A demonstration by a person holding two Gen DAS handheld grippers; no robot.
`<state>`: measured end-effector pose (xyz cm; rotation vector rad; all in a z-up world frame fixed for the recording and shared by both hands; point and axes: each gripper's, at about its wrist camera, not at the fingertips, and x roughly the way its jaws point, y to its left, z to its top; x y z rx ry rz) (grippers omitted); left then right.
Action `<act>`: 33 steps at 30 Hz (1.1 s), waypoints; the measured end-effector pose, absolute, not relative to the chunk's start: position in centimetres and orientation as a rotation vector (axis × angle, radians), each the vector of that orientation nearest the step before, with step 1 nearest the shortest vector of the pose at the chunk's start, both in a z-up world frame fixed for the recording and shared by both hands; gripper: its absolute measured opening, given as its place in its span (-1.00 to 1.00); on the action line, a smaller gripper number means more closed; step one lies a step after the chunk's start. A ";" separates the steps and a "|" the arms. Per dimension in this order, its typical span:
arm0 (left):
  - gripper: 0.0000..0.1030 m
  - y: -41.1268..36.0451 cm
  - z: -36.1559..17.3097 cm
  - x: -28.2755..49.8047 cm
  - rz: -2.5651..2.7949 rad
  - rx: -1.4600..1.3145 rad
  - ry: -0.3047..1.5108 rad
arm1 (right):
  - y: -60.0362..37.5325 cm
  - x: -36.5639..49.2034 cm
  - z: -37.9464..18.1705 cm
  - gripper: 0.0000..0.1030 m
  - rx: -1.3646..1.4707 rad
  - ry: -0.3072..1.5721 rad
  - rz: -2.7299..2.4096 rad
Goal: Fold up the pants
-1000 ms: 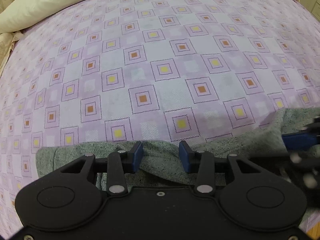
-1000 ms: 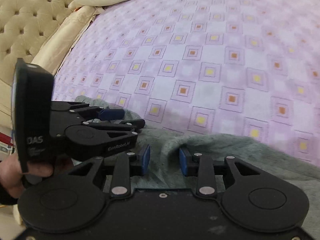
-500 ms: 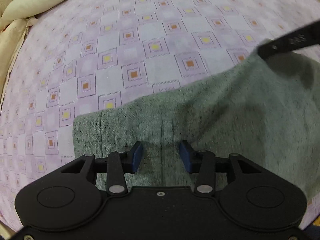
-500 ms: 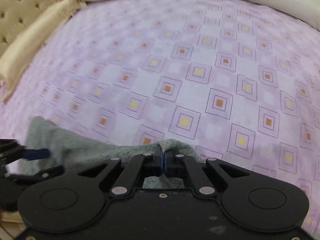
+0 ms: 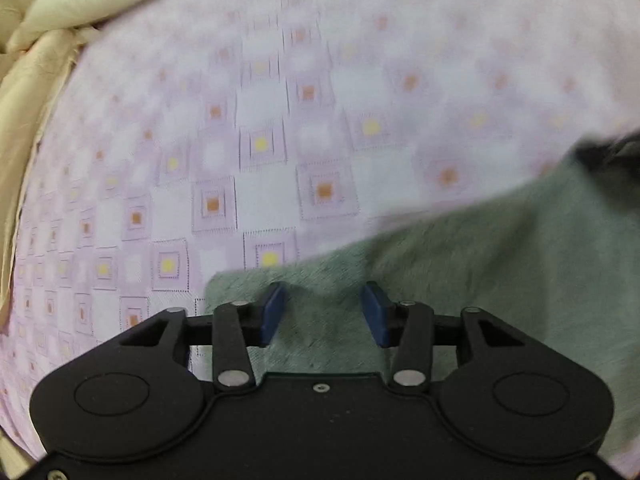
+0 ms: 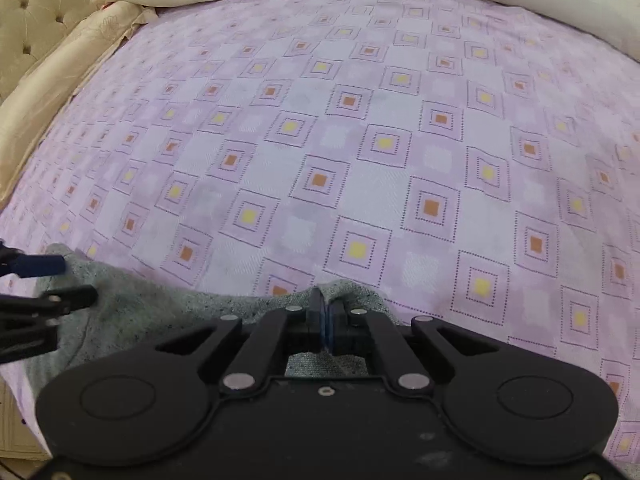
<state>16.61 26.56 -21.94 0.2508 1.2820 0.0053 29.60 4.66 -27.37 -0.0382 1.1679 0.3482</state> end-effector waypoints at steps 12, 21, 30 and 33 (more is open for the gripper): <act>-0.11 26.3 -17.6 16.0 0.057 0.108 1.345 | 4.6 29.7 -27.3 -0.96 -0.045 1.166 0.338; -0.11 25.1 -21.5 12.0 0.008 0.189 1.450 | 4.6 30.0 -27.5 -0.96 -0.042 1.173 0.342; -0.11 25.8 -22.1 13.3 0.021 0.159 1.468 | 3.4 29.7 -26.4 -0.78 -0.012 1.124 0.332; -0.11 25.7 -22.4 13.4 0.025 0.164 1.468 | 2.4 28.8 -24.7 -0.65 0.015 1.056 0.349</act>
